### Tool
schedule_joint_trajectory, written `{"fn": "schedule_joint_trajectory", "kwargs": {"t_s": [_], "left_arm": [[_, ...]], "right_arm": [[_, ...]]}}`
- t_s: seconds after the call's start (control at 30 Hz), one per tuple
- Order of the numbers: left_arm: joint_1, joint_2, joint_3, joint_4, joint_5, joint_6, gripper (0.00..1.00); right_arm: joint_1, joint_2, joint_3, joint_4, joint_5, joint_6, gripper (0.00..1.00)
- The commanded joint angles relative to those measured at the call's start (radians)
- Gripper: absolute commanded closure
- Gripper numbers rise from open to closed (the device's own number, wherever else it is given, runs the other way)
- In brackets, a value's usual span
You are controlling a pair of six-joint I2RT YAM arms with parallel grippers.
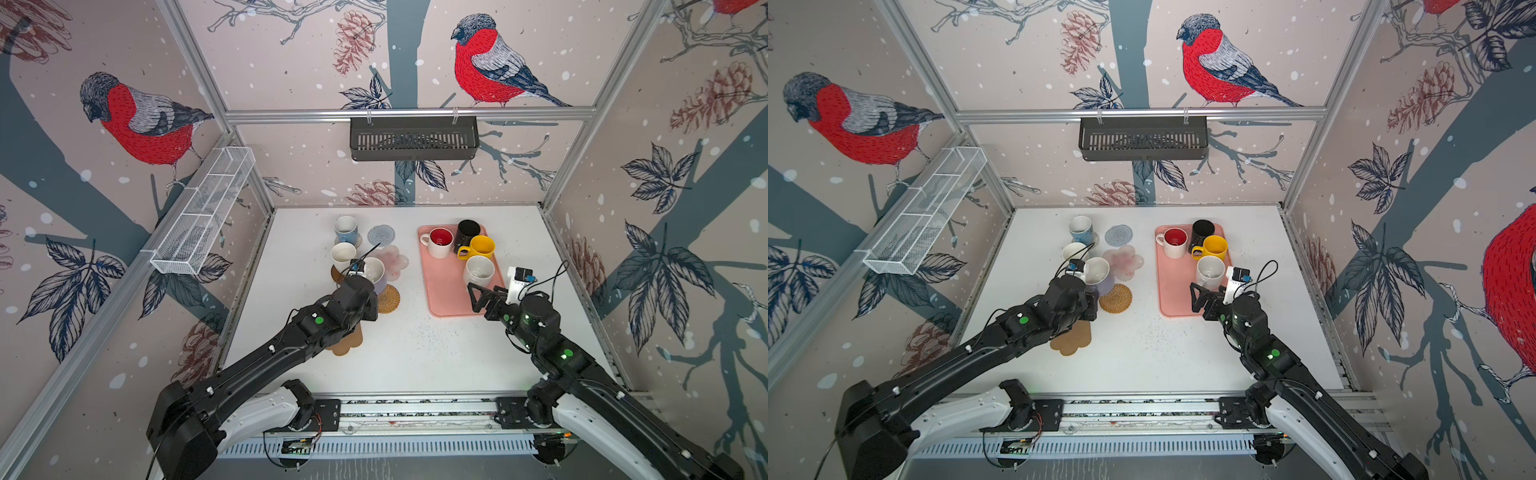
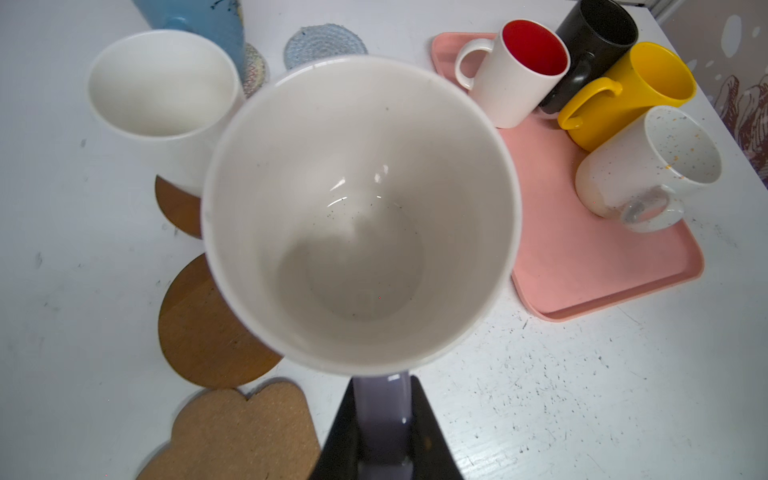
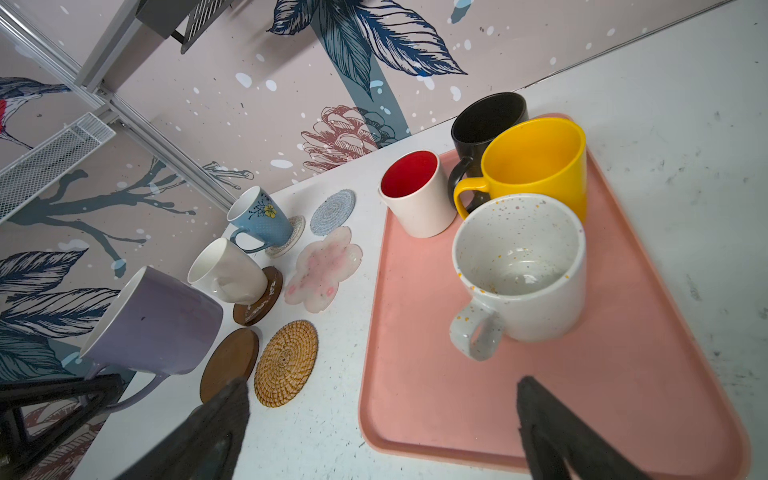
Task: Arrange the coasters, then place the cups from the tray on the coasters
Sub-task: 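Lift the lilac mug with the left gripper while the right gripper nears the tray, then lower the lilac mug onto the wooden coaster while the right gripper nears the speckled mug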
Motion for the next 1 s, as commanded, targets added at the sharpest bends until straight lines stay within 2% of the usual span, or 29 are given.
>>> {"fn": "schedule_joint_trajectory", "kwargs": {"t_s": [0.0, 0.23, 0.4, 0.73, 0.97], "left_arm": [[0.0, -0.062, -0.037, 0.019, -0.07, -0.05, 1.0], [0.0, -0.1, -0.077, -0.089, -0.191, -0.124, 1.0], [0.0, -0.116, -0.13, -0.053, -0.219, -0.155, 1.0], [0.027, -0.113, -0.192, 0.012, -0.234, -0.176, 1.0], [0.084, -0.078, -0.215, 0.094, -0.173, -0.14, 1.0]], "right_arm": [[0.03, 0.026, 0.015, 0.061, 0.056, 0.004, 0.0], [0.133, 0.125, 0.052, 0.112, 0.118, -0.006, 0.01], [0.175, 0.201, 0.094, 0.122, 0.137, -0.006, 0.0], [0.196, 0.271, 0.134, 0.109, 0.124, -0.013, 0.01], [0.196, 0.291, 0.139, 0.116, 0.112, -0.021, 0.0]]}}
